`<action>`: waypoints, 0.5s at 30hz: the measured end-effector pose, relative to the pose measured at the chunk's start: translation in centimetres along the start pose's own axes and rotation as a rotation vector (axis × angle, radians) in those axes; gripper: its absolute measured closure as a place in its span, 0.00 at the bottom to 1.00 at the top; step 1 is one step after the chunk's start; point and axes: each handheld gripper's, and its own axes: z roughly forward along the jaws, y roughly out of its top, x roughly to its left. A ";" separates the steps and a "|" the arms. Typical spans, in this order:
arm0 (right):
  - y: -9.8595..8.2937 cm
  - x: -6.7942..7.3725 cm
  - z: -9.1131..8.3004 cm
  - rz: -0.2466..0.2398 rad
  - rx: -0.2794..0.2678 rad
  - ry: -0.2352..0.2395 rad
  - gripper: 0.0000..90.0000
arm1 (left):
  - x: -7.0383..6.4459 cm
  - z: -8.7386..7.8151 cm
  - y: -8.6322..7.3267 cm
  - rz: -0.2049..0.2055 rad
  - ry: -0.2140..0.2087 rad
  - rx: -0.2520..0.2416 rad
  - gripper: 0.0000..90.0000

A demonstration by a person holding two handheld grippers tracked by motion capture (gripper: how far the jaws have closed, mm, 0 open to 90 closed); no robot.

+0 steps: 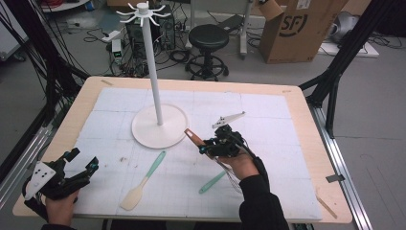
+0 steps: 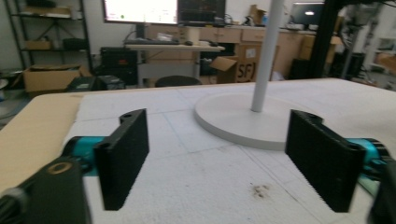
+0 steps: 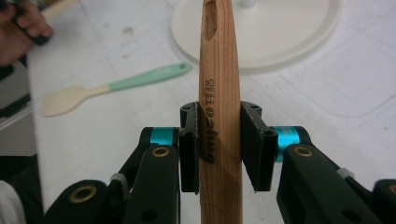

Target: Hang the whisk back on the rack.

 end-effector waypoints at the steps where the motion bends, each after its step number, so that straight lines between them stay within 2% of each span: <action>1: 0.0 0.2 -0.4 -0.006 -0.019 0.013 0.78 | -0.1 -0.1 0.3 -0.010 -0.003 -0.012 0.28; 2: 0.0 0.2 -0.4 -0.006 -0.019 0.013 0.78 | -0.1 -0.1 0.3 -0.010 -0.003 -0.012 0.28; 3: -0.1 0.4 -0.9 -0.018 -0.044 0.020 0.78 | -0.3 -0.2 0.7 0.000 -0.002 -0.023 0.28; 4: -0.2 1.0 -1.9 -0.033 -0.098 0.037 0.78 | -0.7 -0.5 1.6 0.016 -0.016 -0.048 0.28; 5: -0.2 1.0 -1.9 -0.033 -0.098 0.037 0.78 | -0.7 -0.5 1.6 0.016 -0.016 -0.048 0.28; 6: -0.3 1.5 -2.8 -0.045 -0.150 0.057 0.79 | -1.3 -0.6 2.5 0.023 -0.040 -0.066 0.28; 7: -0.3 1.5 -2.8 -0.045 -0.150 0.057 0.79 | -1.3 -0.6 2.5 0.023 -0.040 -0.066 0.29; 8: -0.4 1.7 -3.5 -0.050 -0.196 0.080 0.79 | -1.8 -0.7 3.2 0.027 -0.065 -0.085 0.29; 9: -0.4 1.7 -3.5 -0.050 -0.196 0.080 0.79 | -1.8 -0.7 3.2 0.027 -0.065 -0.085 0.29; 11: -0.8 2.0 -4.3 -0.053 -0.244 0.093 0.79 | -2.6 -1.0 4.1 0.030 -0.088 -0.116 0.29; 14: -1.1 1.9 -4.8 -0.044 -0.275 0.103 0.79 | -2.8 -1.0 4.5 0.032 -0.101 -0.120 0.29; 15: -1.3 1.8 -5.4 -0.031 -0.311 0.118 0.79 | -3.0 -1.0 5.0 0.033 -0.121 -0.118 0.30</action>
